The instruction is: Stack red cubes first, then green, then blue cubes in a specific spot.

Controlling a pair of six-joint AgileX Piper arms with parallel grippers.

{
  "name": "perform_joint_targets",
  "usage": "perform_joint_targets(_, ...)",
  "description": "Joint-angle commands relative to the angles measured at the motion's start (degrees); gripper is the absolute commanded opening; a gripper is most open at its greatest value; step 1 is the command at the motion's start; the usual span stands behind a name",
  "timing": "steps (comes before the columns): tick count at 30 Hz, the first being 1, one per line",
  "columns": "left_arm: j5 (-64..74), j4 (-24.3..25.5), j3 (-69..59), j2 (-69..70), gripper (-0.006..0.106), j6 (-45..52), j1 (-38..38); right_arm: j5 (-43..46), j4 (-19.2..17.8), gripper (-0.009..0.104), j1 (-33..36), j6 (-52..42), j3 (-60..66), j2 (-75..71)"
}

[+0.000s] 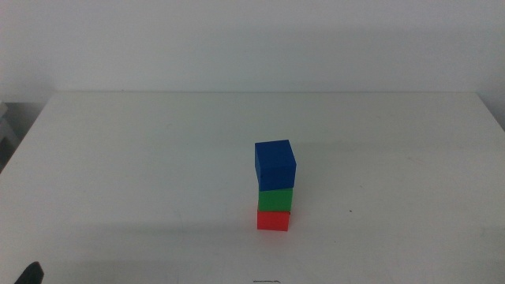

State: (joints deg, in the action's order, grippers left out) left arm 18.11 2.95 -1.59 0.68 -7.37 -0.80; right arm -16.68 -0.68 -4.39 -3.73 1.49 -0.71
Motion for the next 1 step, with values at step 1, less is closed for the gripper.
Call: perform_joint_targets(1,-4.6,-0.5,0.1,1.5,0.092,-0.1,-0.2,4.2,-0.6,0.083,-0.5,-0.6,-0.6,-0.9)
